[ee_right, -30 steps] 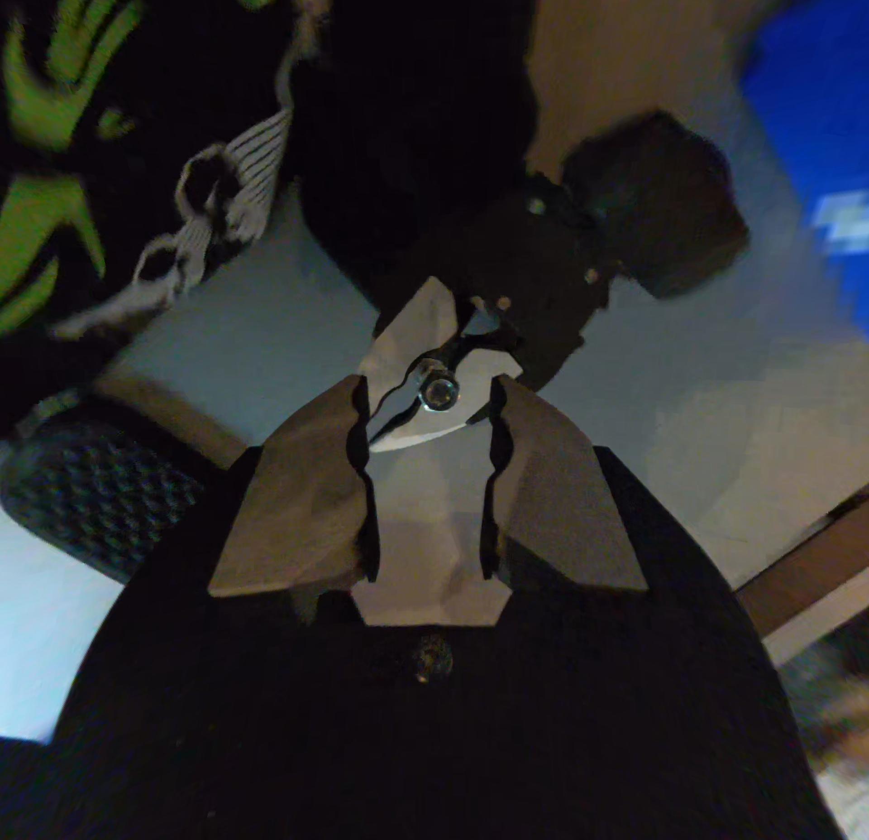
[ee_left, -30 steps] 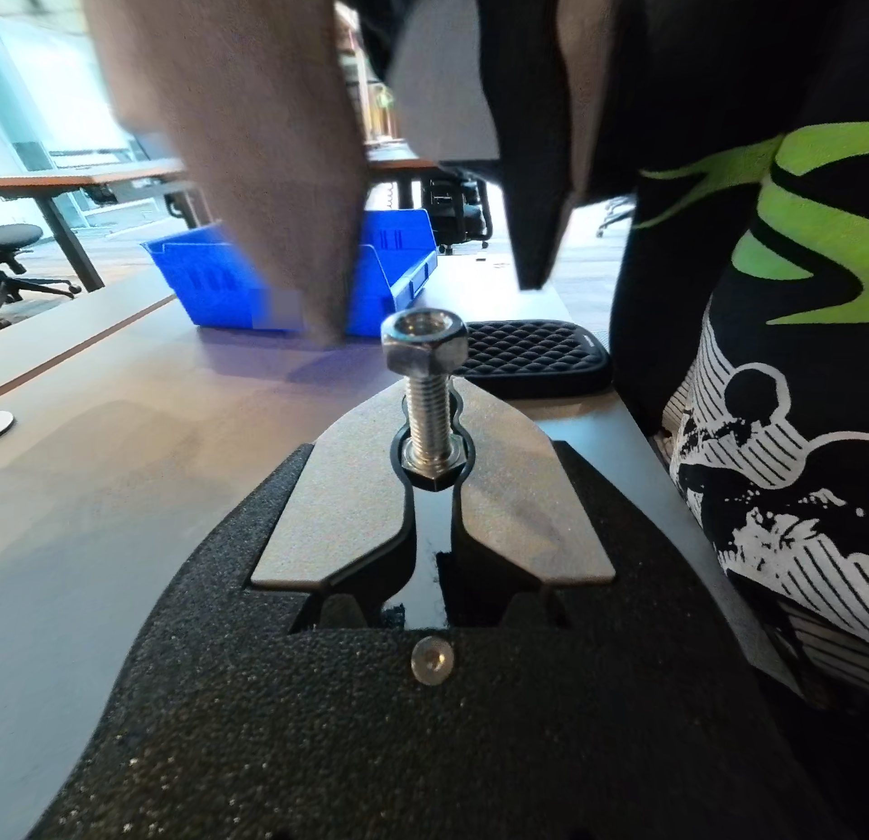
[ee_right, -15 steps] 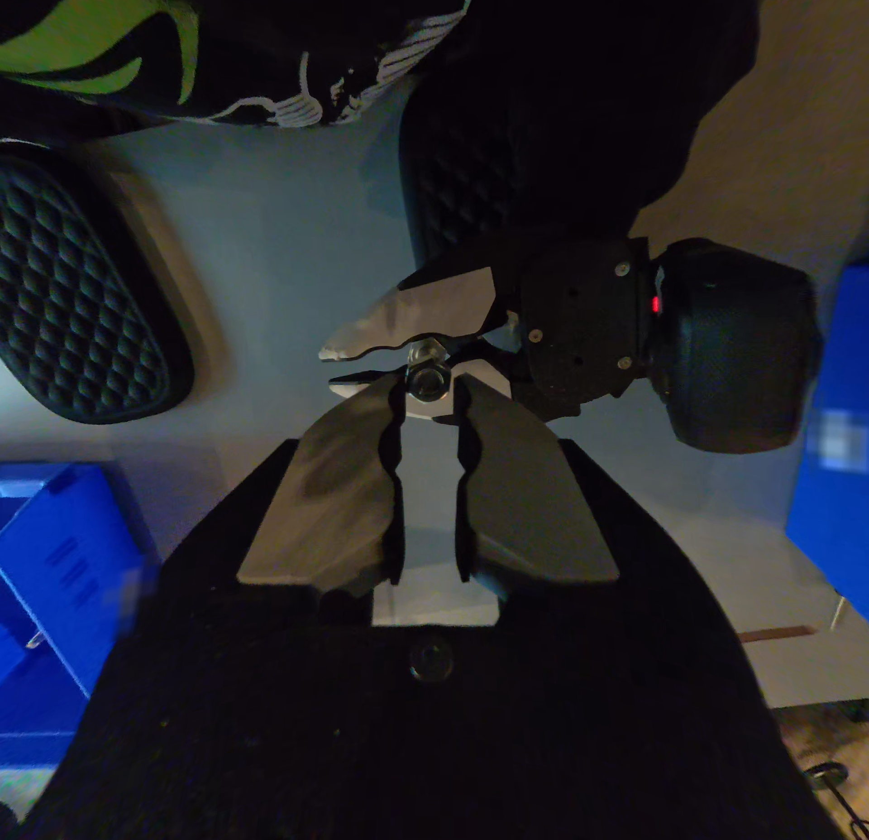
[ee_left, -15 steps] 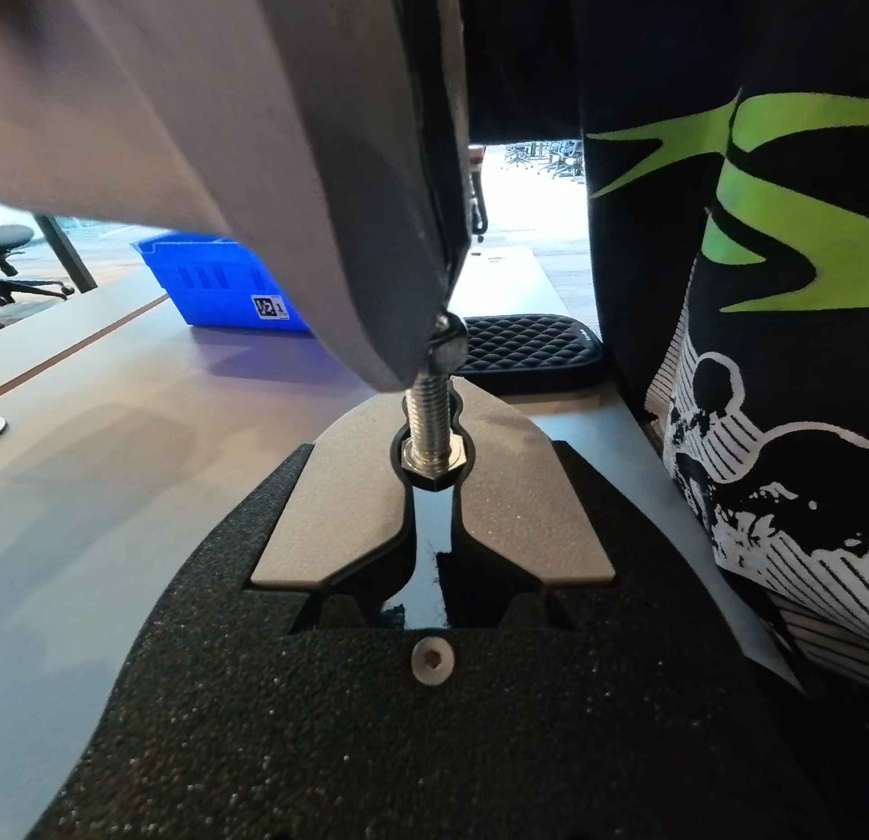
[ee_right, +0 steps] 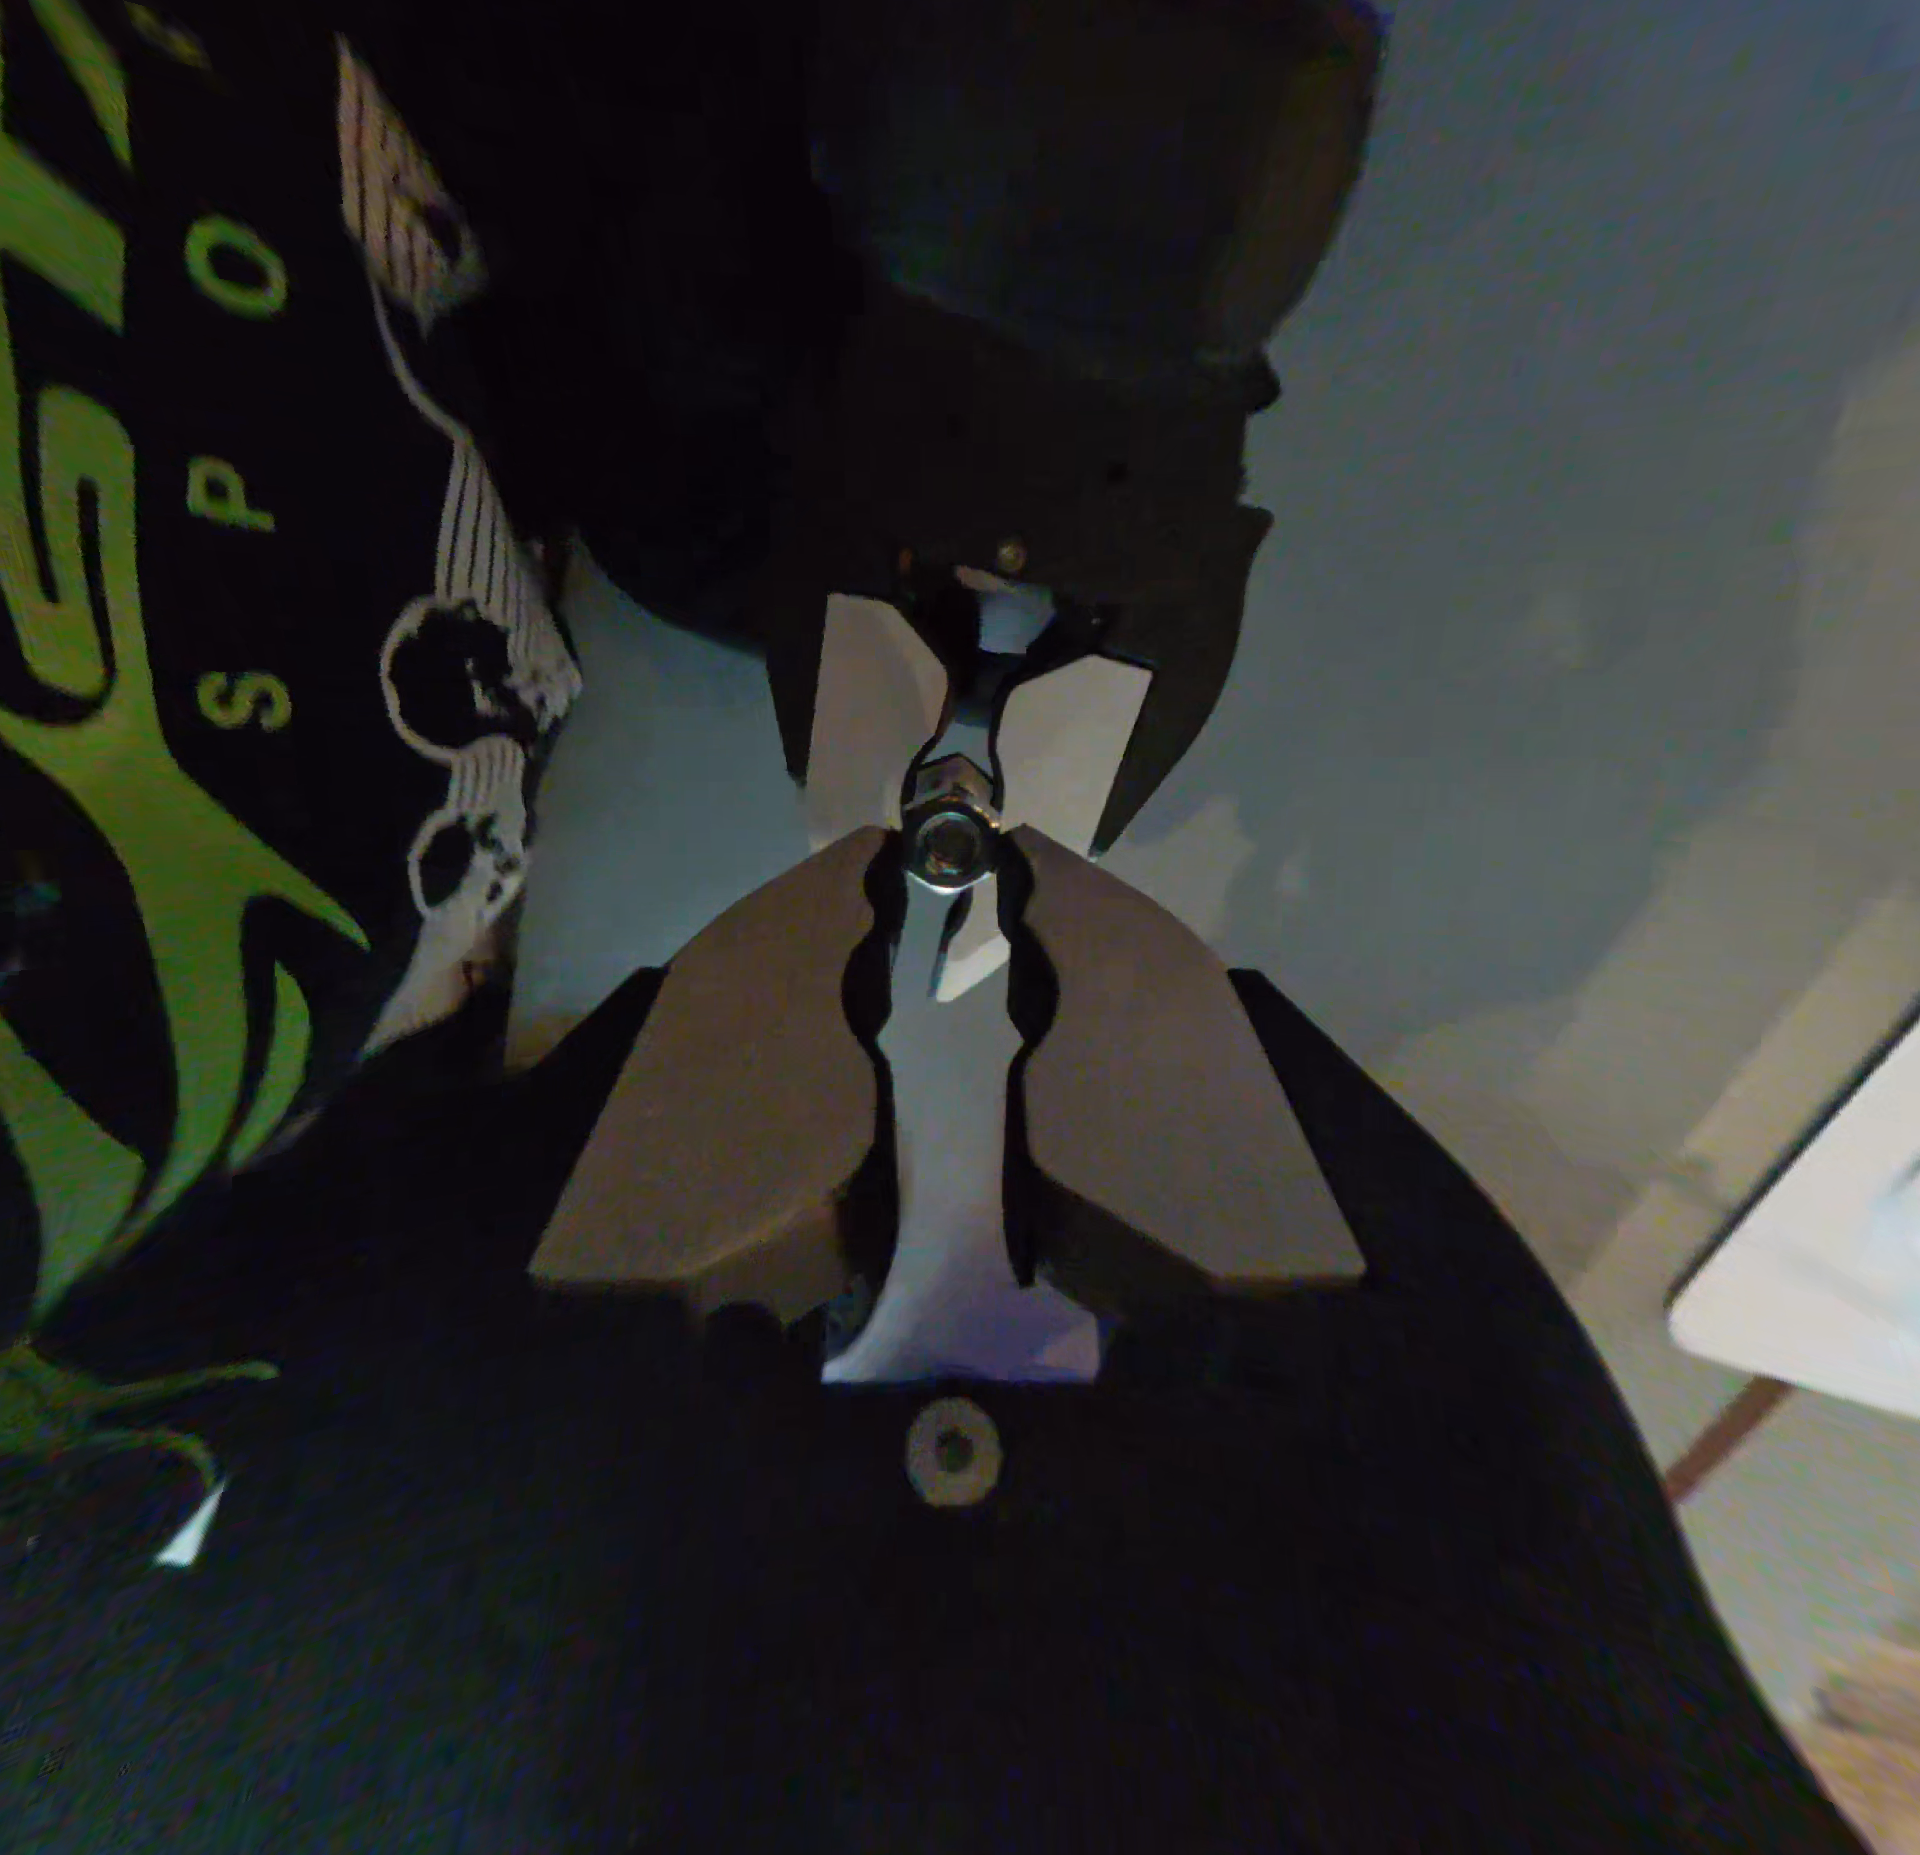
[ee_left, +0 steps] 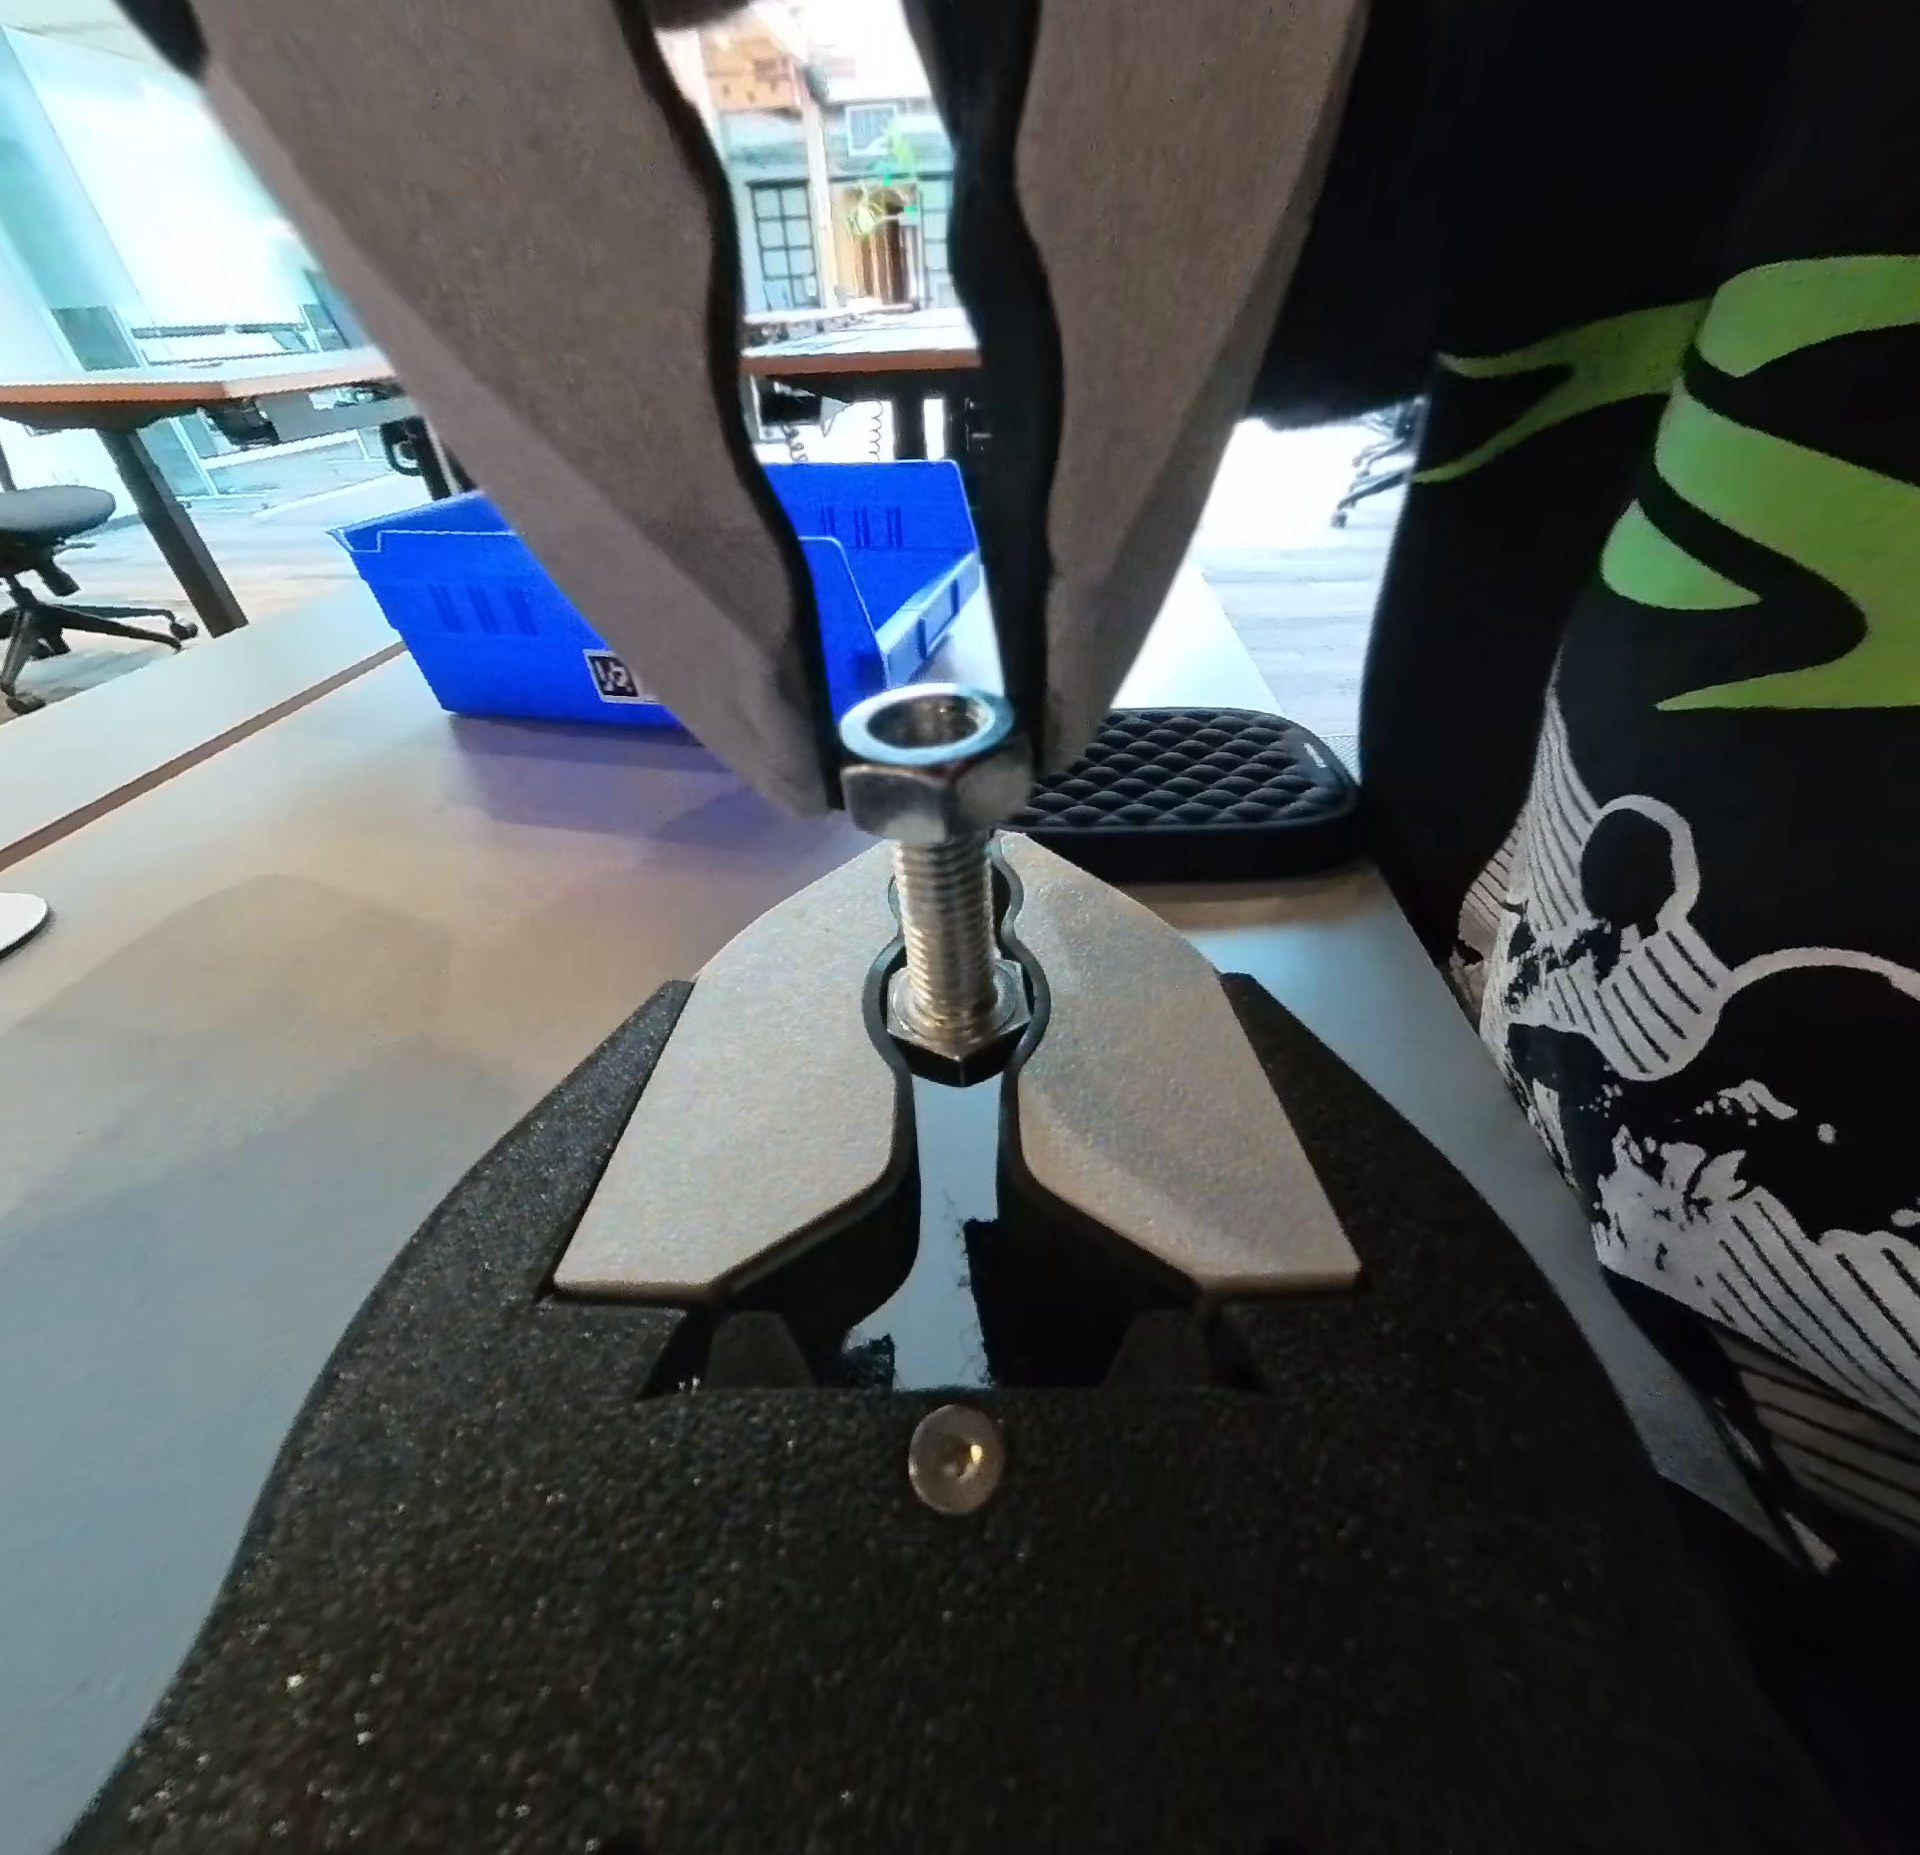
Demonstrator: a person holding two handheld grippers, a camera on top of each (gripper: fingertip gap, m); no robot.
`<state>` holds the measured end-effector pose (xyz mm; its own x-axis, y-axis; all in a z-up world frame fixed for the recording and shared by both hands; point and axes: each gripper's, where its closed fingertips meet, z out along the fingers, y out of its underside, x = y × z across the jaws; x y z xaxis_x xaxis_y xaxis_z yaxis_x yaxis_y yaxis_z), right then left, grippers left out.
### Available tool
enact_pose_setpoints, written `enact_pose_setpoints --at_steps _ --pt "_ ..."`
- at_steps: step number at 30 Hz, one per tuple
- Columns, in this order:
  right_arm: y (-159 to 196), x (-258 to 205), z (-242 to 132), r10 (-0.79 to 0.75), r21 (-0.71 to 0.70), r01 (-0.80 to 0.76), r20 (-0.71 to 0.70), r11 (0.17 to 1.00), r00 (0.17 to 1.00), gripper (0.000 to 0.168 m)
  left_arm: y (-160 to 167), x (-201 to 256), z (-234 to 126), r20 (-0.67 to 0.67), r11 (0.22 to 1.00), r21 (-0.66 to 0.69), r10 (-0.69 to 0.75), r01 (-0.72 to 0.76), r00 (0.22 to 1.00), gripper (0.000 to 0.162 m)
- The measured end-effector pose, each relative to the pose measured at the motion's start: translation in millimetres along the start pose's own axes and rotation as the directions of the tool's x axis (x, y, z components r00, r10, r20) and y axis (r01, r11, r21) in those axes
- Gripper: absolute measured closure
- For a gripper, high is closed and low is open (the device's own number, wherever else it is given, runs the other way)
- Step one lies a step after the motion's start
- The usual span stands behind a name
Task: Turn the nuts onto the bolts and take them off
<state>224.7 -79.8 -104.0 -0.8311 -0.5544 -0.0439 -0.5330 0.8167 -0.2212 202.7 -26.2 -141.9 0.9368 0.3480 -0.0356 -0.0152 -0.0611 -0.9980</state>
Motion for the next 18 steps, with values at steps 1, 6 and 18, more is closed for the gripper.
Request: enact_pose_setpoints --at_steps 1,6,18 --pt "-1.0 0.1 -0.1 0.033 0.021 -0.033 -0.012 0.999 0.999 0.152 -0.5 -0.1 -0.3 0.001 1.000 0.003 0.000 0.000 1.000 0.152" --pt "-8.3 2.3 -4.0 -0.072 0.091 0.077 -0.056 0.993 0.996 0.135 -1.6 0.6 -0.8 -0.006 1.000 0.010 -0.003 0.003 1.000 0.152" --pt "-8.2 -7.6 -8.9 -0.887 0.029 0.889 0.095 0.456 0.452 0.138 -0.5 4.9 0.6 -0.025 1.000 -0.003 0.020 -0.020 0.999 0.152"
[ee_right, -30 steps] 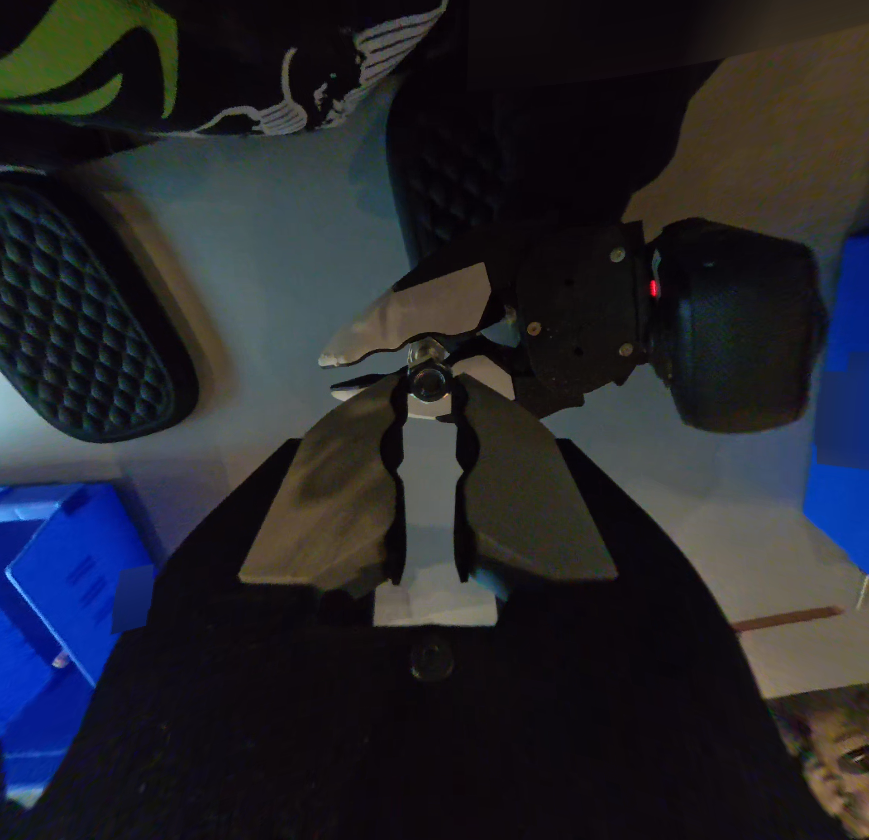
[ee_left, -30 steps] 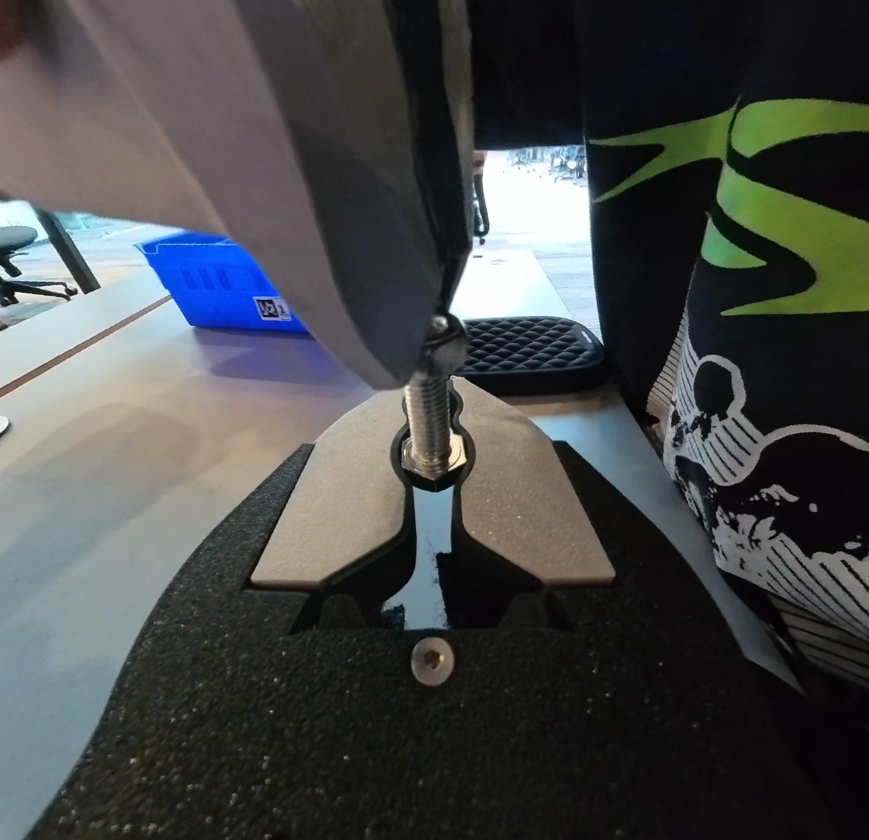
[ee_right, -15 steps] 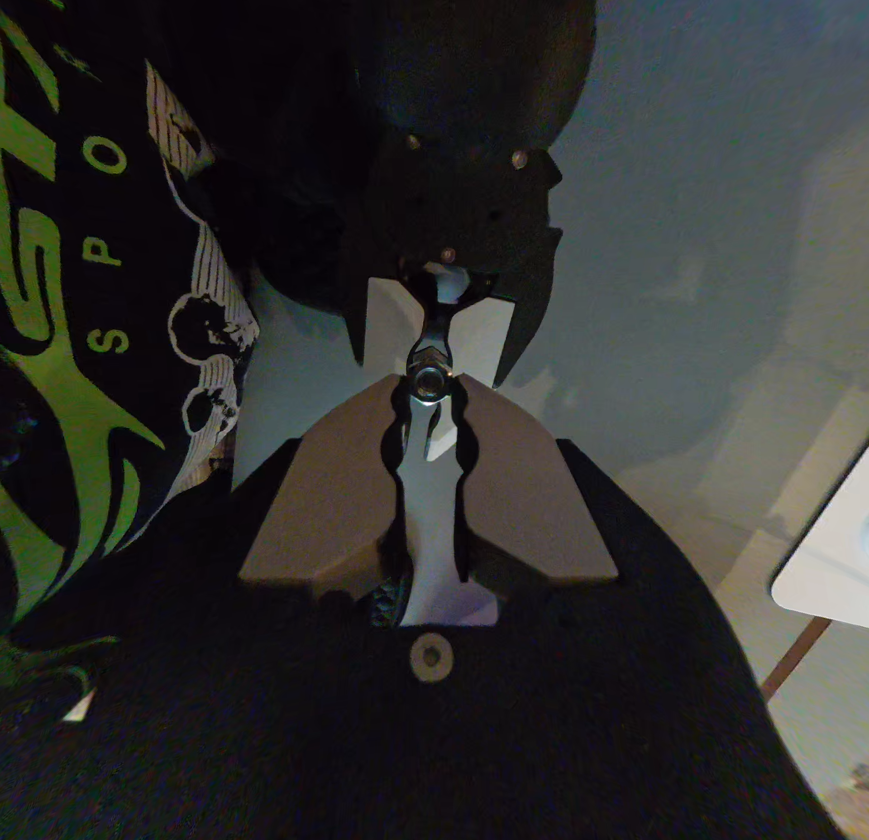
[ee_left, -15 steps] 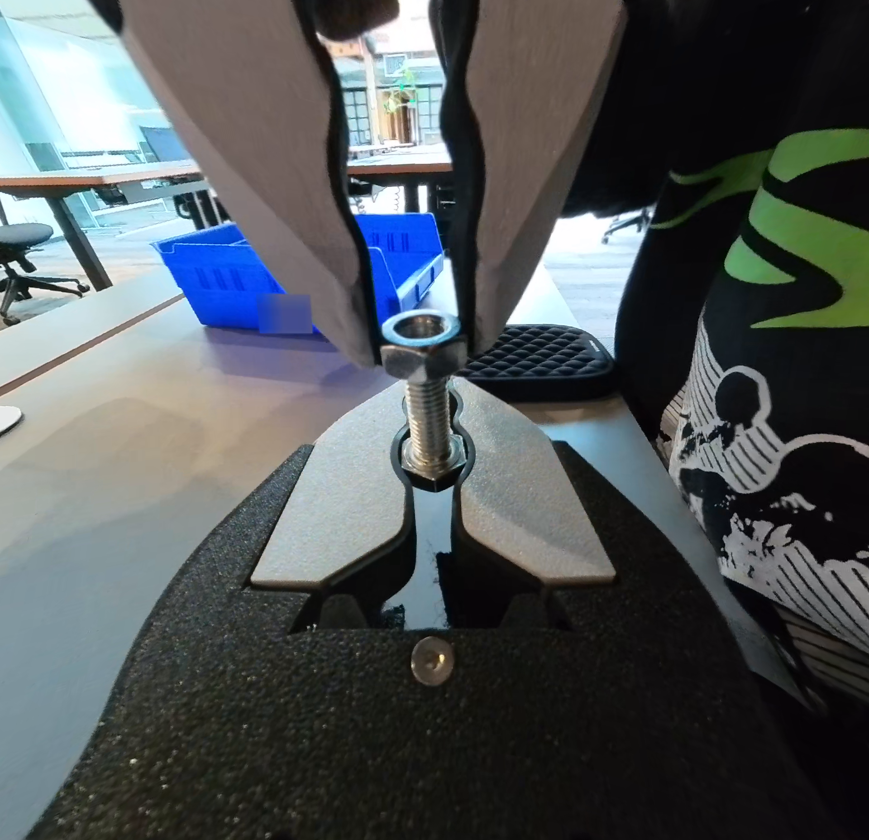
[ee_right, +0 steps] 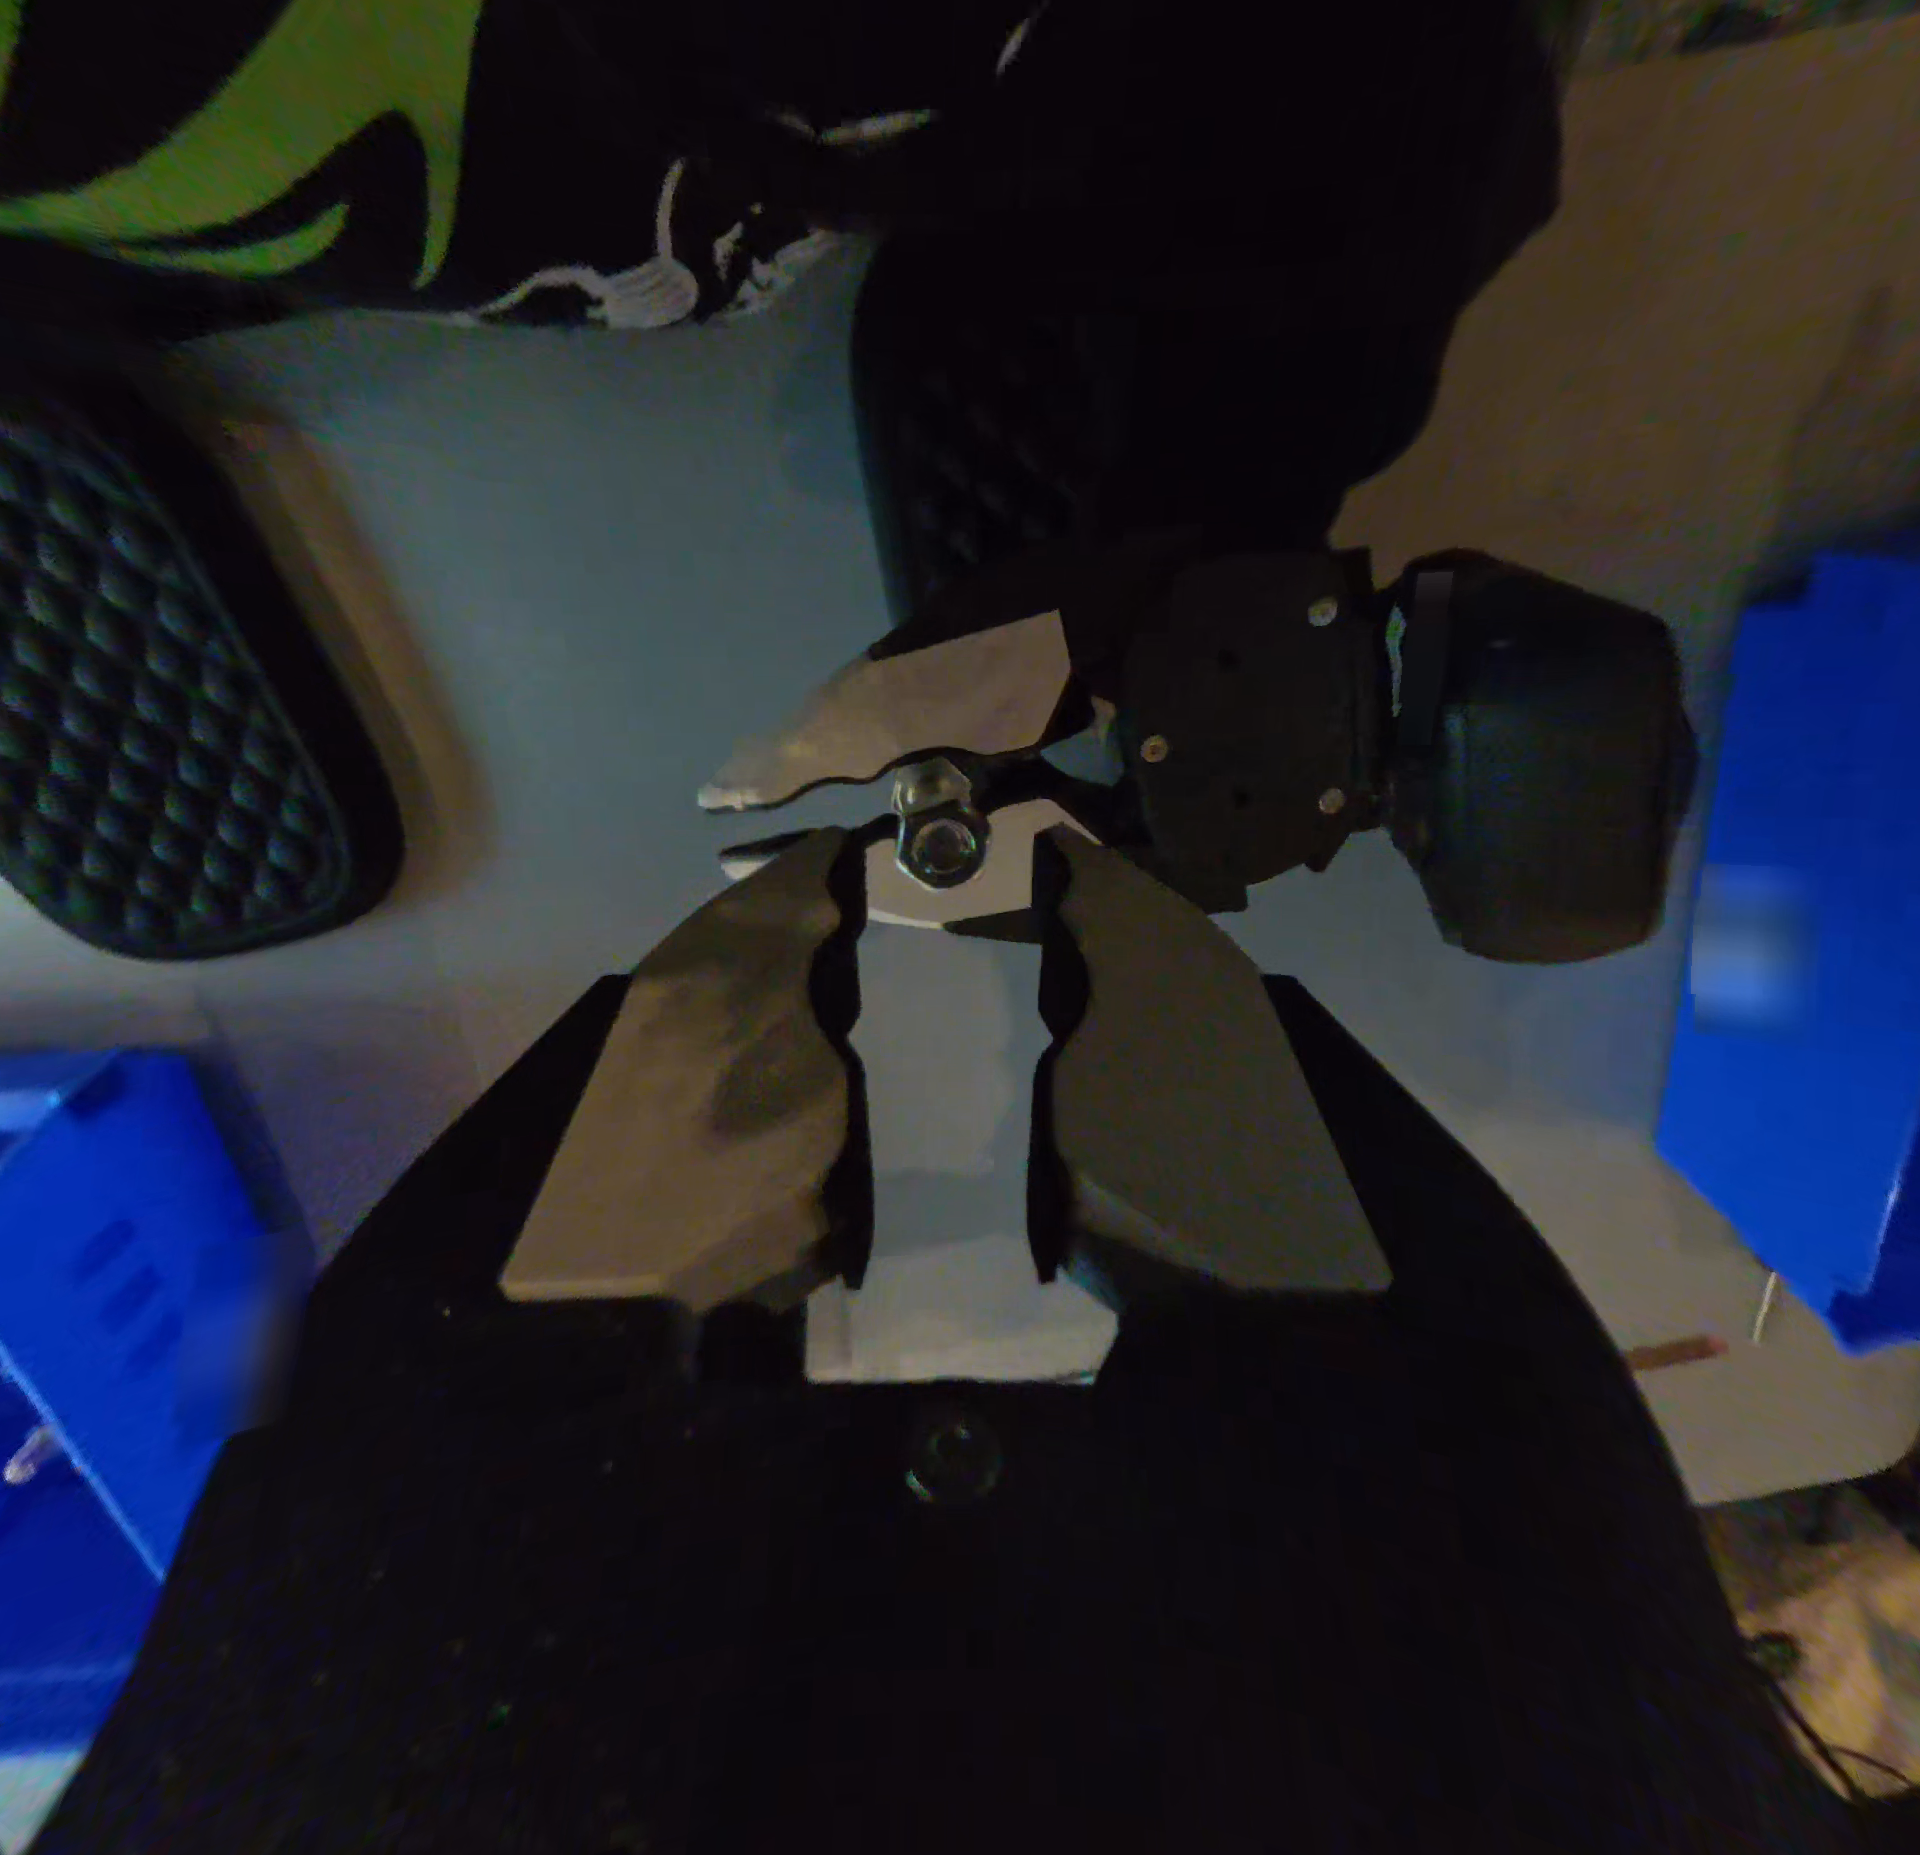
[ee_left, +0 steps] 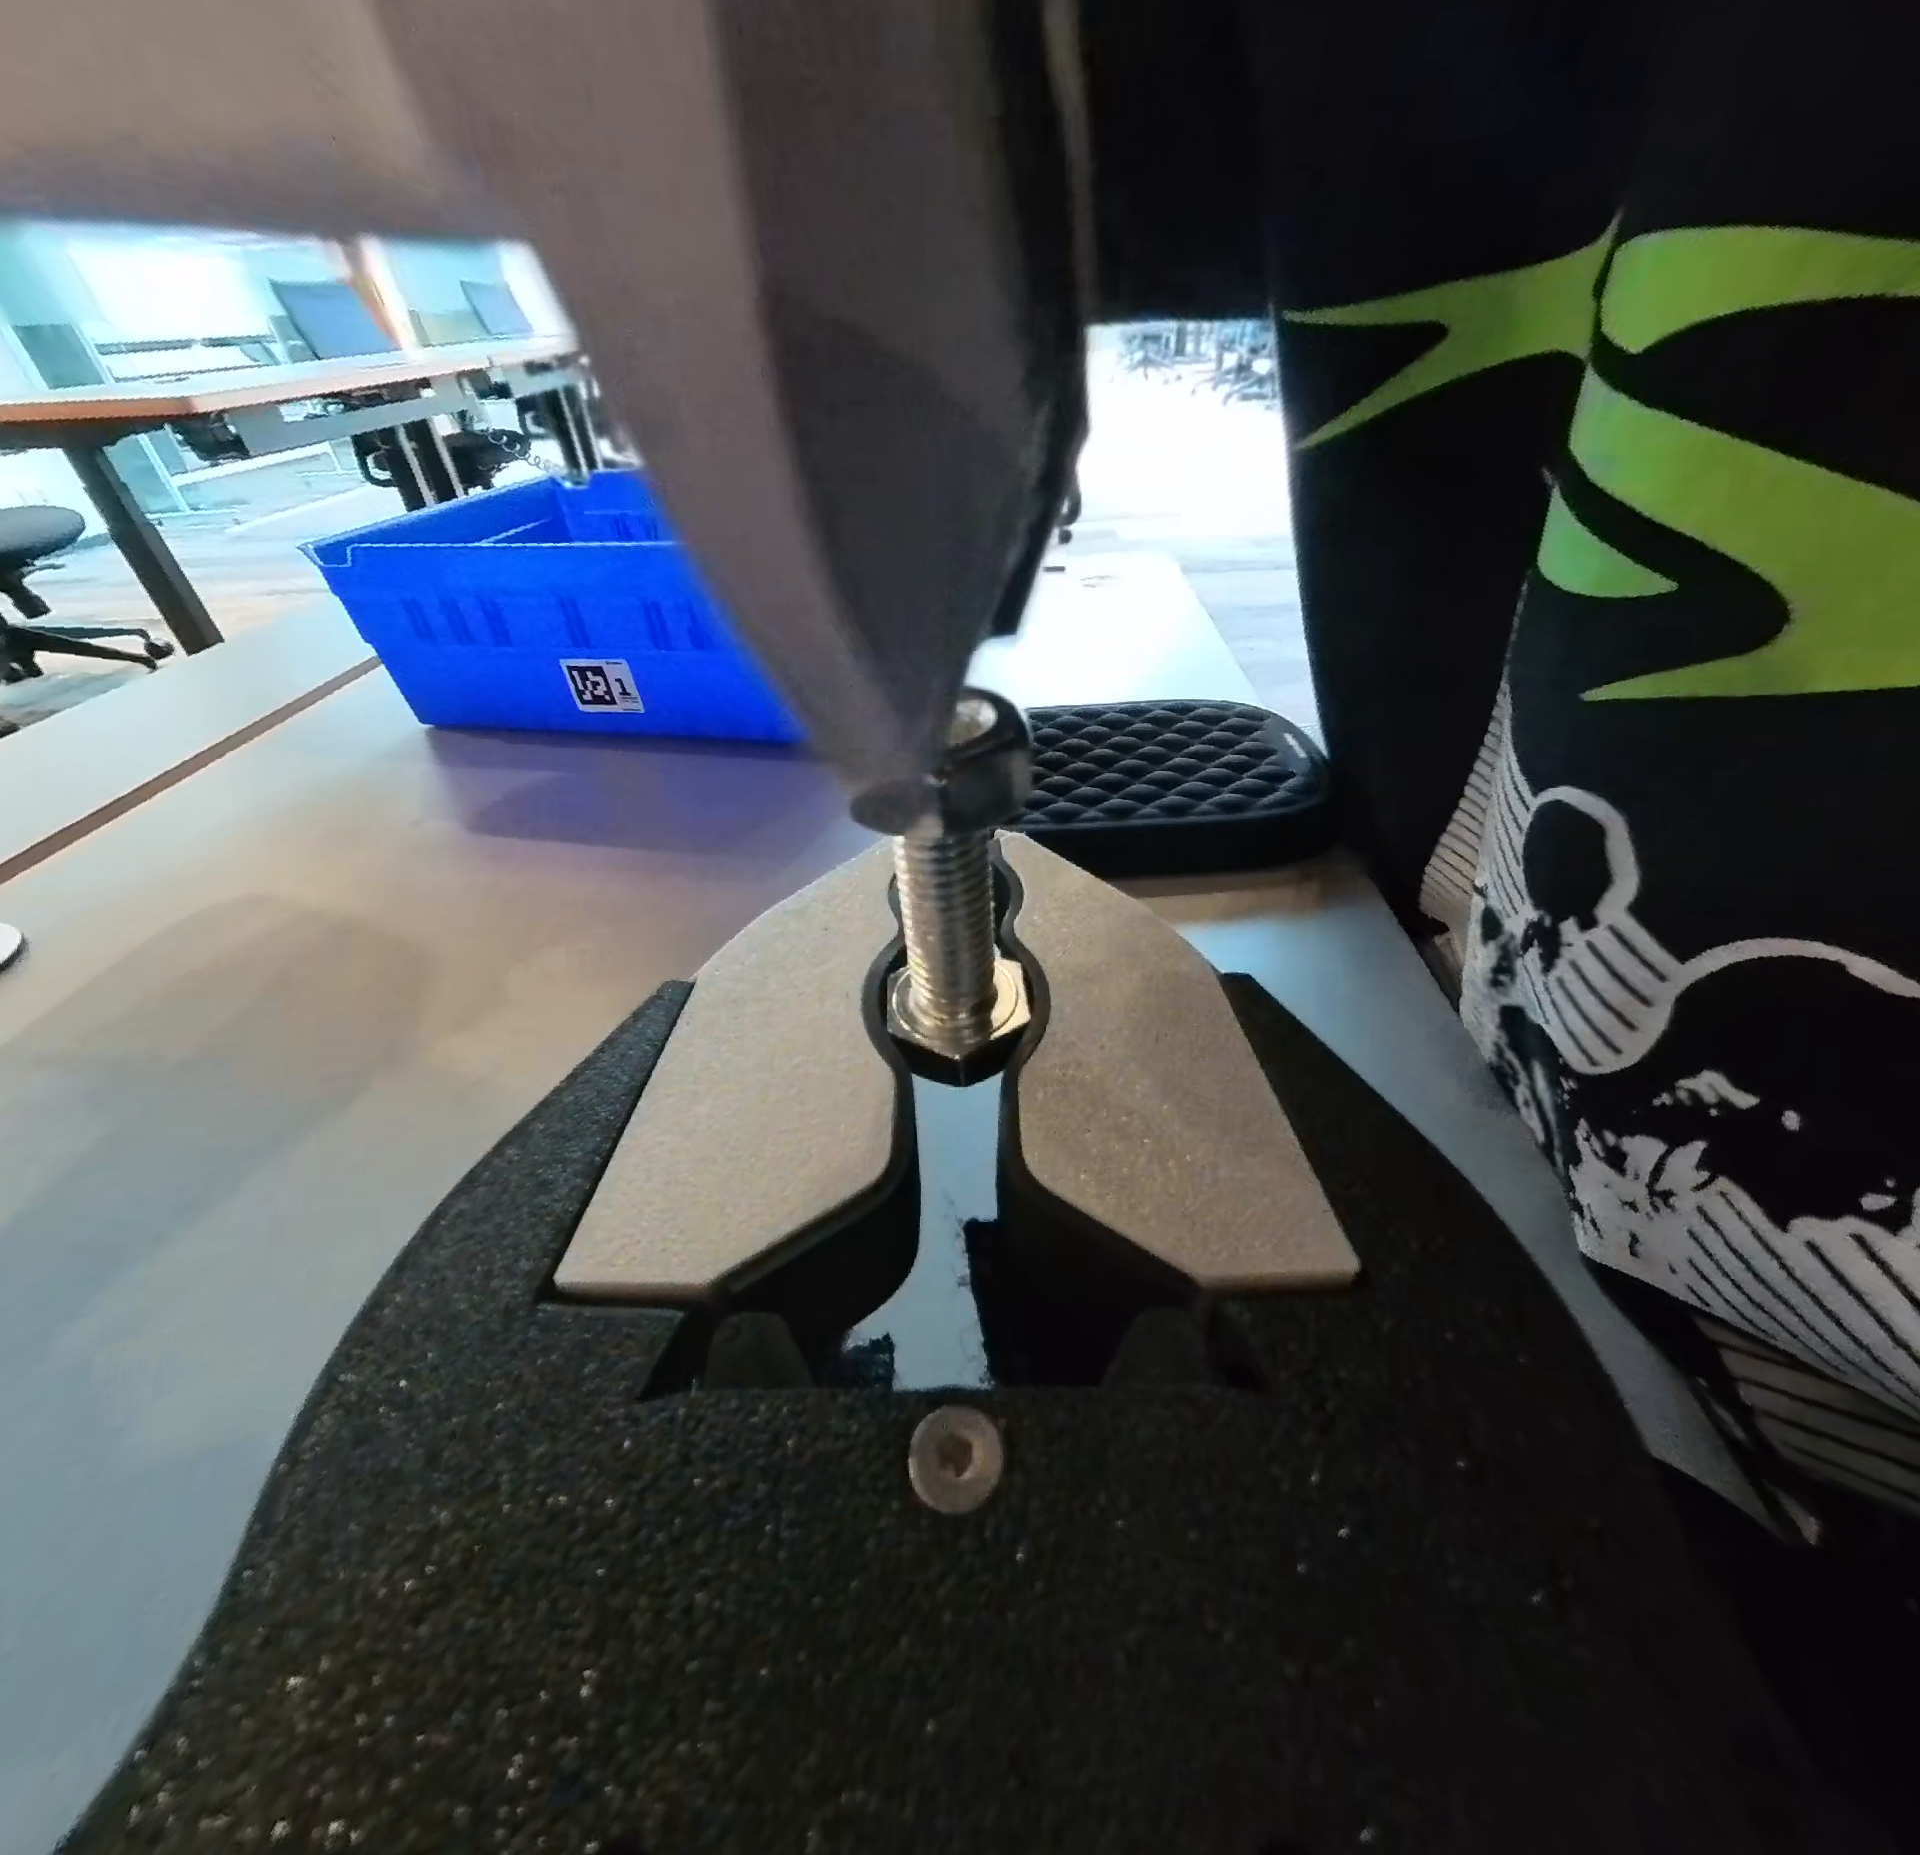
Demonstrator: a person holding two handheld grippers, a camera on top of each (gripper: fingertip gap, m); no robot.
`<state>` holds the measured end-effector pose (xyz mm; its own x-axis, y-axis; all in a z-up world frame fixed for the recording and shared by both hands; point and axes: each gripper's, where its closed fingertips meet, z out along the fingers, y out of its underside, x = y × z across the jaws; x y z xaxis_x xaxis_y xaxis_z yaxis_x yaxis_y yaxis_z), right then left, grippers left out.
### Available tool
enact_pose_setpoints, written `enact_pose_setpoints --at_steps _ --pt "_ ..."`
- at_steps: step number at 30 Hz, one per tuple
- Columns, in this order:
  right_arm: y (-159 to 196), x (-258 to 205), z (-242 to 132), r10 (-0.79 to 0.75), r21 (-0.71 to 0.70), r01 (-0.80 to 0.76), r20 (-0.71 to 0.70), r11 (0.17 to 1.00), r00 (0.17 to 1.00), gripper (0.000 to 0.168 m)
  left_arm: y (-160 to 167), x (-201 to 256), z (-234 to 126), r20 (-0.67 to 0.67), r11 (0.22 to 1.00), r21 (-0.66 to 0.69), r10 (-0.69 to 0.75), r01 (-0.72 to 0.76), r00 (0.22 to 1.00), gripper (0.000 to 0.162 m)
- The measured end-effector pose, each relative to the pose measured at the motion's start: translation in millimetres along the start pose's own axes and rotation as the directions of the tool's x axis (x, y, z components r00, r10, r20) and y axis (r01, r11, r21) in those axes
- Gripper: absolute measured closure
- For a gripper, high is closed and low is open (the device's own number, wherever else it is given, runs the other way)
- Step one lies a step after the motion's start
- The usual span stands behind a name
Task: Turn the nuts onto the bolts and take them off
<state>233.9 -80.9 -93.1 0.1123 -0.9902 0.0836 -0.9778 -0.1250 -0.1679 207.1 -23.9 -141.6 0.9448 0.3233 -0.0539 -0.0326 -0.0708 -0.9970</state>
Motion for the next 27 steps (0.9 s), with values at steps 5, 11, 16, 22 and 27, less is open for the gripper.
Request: enact_pose_setpoints --at_steps 5,11,16,22,27 --pt "2.3 -1.7 9.1 -0.023 -0.032 0.025 0.061 0.999 0.998 0.150 0.0 0.3 0.1 -0.001 1.000 0.000 0.002 -0.002 1.000 0.152" --pt "5.4 2.7 8.6 0.231 -0.027 -0.231 0.010 0.973 0.973 0.150 -1.5 -2.8 -1.2 0.013 1.000 0.013 -0.014 0.013 1.000 0.152" --pt "6.9 2.2 9.6 0.666 0.006 -0.667 -0.052 0.745 0.744 0.151 -0.1 -3.5 -0.2 0.023 1.000 0.003 -0.011 0.011 1.000 0.152" --pt "8.2 3.6 10.7 0.901 0.116 -0.894 -0.085 0.432 0.425 0.148 -0.2 -3.6 -0.1 0.022 1.000 0.005 -0.014 0.014 1.000 0.152" --pt "5.5 5.4 5.4 0.786 0.133 -0.774 -0.099 0.619 0.611 0.129 -1.3 -2.7 -0.3 0.015 1.000 0.011 -0.013 0.013 1.000 0.152"
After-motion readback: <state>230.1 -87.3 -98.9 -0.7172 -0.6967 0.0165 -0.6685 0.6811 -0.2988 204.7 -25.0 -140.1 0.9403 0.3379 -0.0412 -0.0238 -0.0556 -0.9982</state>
